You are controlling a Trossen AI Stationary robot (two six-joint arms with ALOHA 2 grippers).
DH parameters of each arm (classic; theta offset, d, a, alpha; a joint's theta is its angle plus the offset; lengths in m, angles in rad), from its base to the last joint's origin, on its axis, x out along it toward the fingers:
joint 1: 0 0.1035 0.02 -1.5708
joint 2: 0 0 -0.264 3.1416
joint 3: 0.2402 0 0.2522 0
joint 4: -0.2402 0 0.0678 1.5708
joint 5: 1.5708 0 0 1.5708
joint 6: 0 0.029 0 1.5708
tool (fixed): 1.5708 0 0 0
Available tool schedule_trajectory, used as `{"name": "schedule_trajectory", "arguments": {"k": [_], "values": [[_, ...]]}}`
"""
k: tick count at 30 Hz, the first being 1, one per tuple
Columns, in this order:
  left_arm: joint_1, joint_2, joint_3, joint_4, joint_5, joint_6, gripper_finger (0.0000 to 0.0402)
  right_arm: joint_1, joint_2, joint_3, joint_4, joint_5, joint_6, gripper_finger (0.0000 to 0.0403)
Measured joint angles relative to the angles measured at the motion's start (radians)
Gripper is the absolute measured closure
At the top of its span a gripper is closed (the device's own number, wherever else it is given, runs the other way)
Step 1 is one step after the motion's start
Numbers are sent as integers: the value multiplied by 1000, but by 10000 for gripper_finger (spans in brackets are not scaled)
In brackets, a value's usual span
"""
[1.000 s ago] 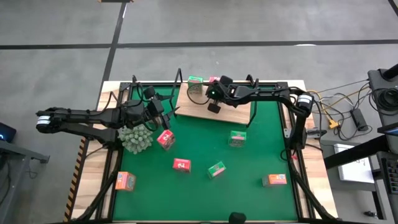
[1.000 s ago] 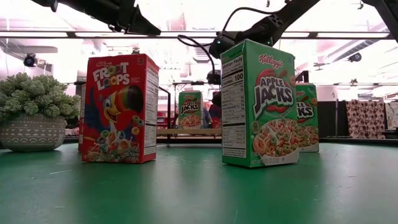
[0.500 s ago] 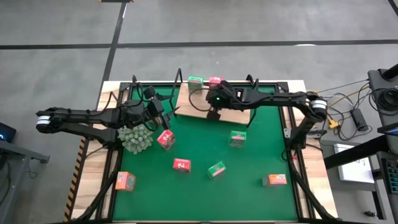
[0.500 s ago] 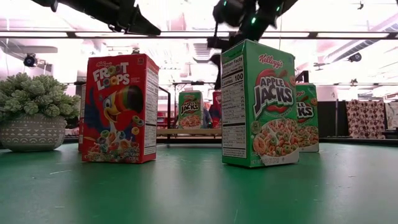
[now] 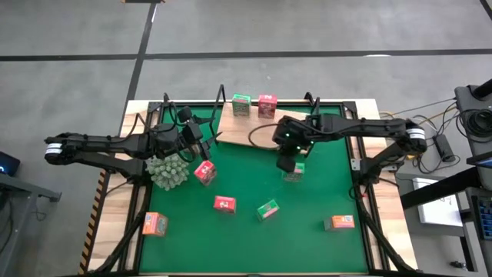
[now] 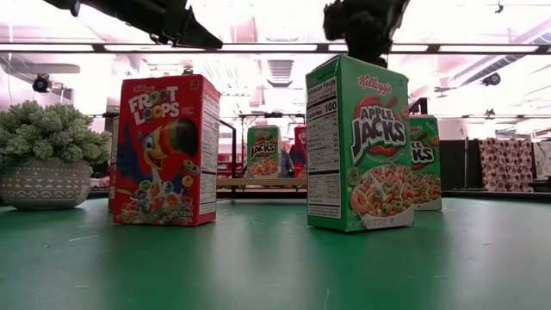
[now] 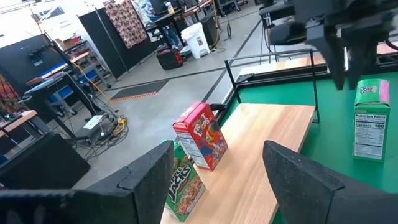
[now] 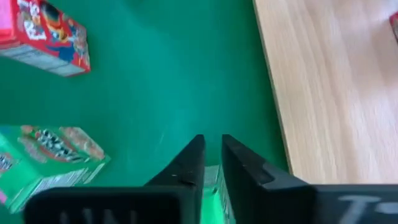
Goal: Stack cereal on shelf
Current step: Put the right orange cereal box on the shelf
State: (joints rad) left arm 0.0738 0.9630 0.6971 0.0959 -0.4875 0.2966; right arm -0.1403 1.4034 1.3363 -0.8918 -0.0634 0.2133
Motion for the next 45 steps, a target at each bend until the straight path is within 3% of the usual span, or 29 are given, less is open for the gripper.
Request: {"name": "schedule_trajectory", "arguments": {"k": [11,17,25,29,37,40,45], "values": [[0,0,0,0,0,-3,171,80,-29,-27,-50,13,22,210],[0,0,0,0,0,-10,171,116,-38,-28,-192,10,122,165],[0,0,0,0,0,-11,171,152,-99,-23,-374,-115,348,161],[0,0,0,7,0,-21,171,246,-123,-25,-385,-117,375,170],[-5,0,0,72,59,-150,171,521,-152,-34,-375,127,426,184],[-24,9,0,104,137,-208,171,618,-159,-35,-375,171,453,184],[-87,60,1,251,147,-227,171,762,-174,-35,-375,181,563,184]]}}
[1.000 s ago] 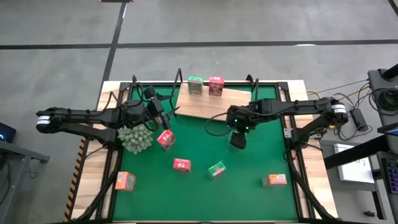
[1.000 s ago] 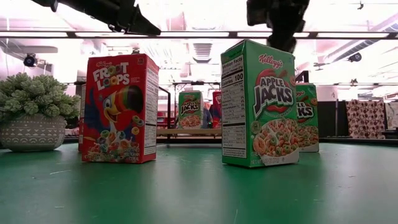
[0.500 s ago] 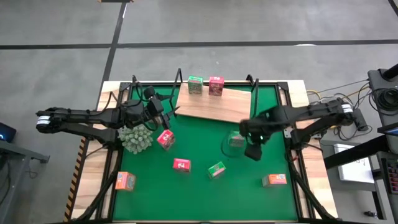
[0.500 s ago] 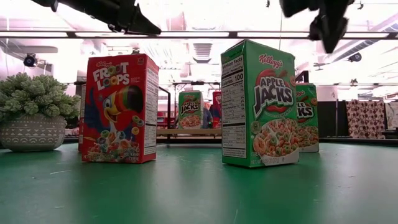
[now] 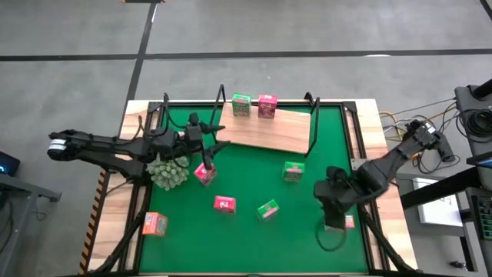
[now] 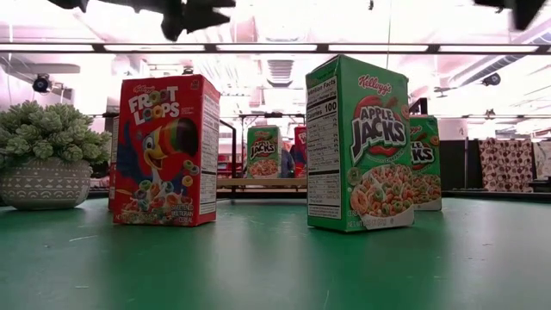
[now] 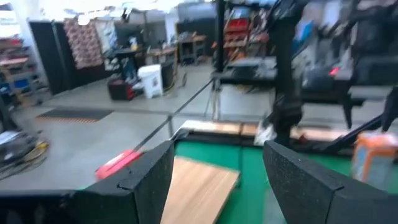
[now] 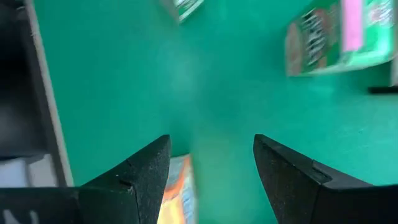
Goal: Stack cereal on shelf
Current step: Put the right orange cereal box on the shelf
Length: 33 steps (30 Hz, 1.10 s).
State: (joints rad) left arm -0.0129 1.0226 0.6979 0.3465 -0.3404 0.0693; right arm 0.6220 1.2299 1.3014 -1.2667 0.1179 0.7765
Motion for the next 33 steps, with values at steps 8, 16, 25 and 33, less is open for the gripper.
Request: {"name": "schedule_trajectory", "arguments": {"k": [8,16,25,33], "values": [[-41,48,8,110,2,24,171,246,-13,-2,-2,173,243,184],[-41,46,8,113,1,23,171,326,11,-5,-15,247,261,184],[-40,46,8,149,0,83,171,333,38,-5,-16,174,355,184],[-40,46,8,150,0,95,171,356,44,-36,-81,110,594,179]]}}
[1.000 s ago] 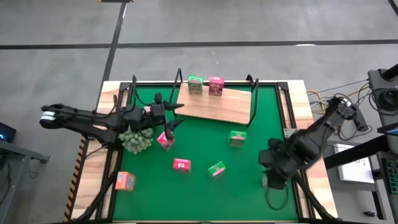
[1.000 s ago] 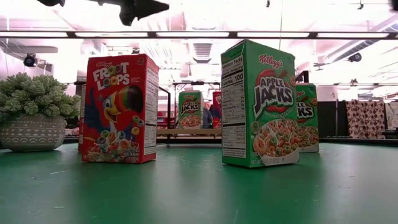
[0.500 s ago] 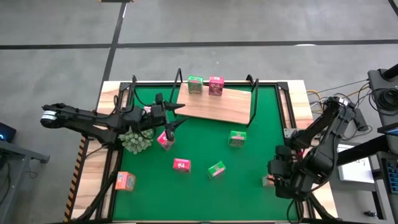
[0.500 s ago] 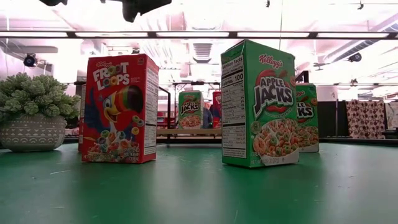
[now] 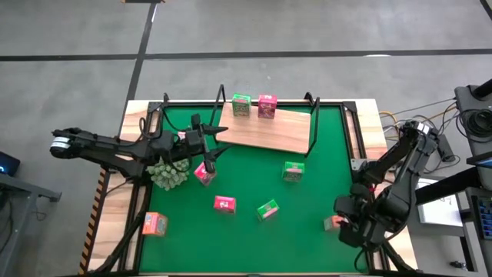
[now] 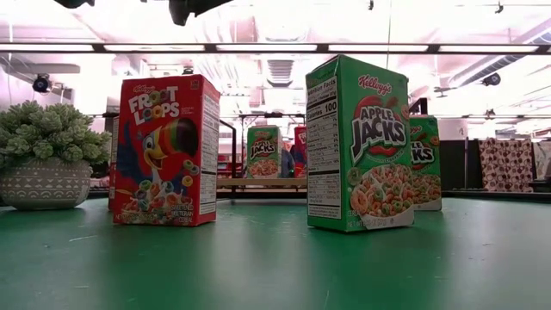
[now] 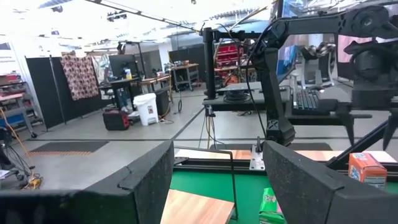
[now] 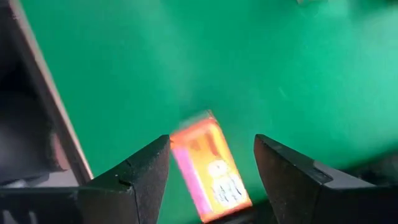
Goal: Stack cereal on shelf
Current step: Put the right orange cereal box on the shelf
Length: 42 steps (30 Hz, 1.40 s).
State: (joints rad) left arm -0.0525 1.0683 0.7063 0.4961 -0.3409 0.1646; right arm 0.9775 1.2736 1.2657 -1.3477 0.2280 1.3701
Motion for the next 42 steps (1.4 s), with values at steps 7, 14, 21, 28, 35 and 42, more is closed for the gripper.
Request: {"name": "schedule_trajectory", "arguments": {"k": [7,14,21,28,35,42], "values": [[0,0,0,0,0,14,171,11,-4,-3,-7,-8,47,137],[0,3,0,-1,0,14,171,27,-2,-29,-4,-52,33,100],[0,4,0,-2,0,25,171,60,-2,-42,1,-54,36,105],[0,8,0,-3,0,33,171,59,-2,-81,53,-53,25,119],[0,8,0,-3,0,33,171,59,-2,-123,95,-61,-11,117],[0,8,0,-3,0,33,171,59,-2,-172,143,-106,-36,116]]}}
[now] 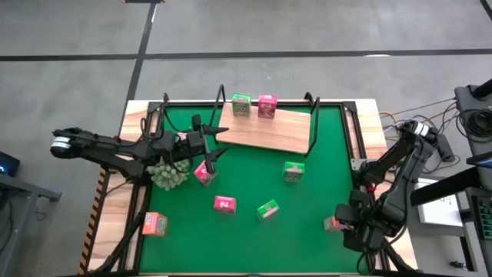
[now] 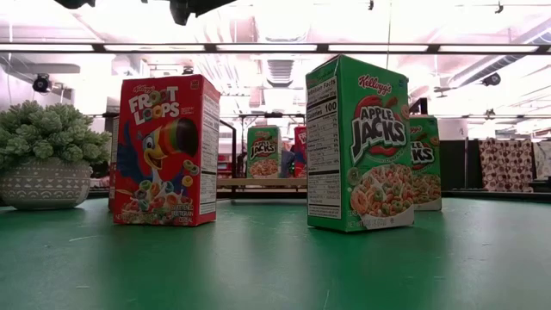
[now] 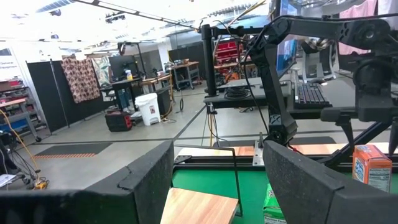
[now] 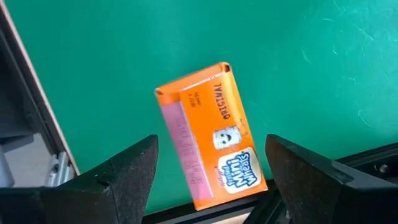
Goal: Stack cereal on shelf
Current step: Put the right orange cereal box on the shelf
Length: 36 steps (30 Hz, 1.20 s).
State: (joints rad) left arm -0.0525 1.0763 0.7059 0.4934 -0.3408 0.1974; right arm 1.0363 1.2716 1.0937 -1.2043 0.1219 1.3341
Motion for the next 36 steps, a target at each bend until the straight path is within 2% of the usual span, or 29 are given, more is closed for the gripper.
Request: {"name": "schedule_trajectory", "arguments": {"k": [9,19,36], "values": [[0,0,0,0,0,-4,171,0,0,-31,13,0,-27,120],[0,0,0,-4,0,-9,171,0,0,-86,96,0,-26,161],[-1,0,-2,-33,0,-27,171,-1,0,-86,96,2,-15,219]]}}
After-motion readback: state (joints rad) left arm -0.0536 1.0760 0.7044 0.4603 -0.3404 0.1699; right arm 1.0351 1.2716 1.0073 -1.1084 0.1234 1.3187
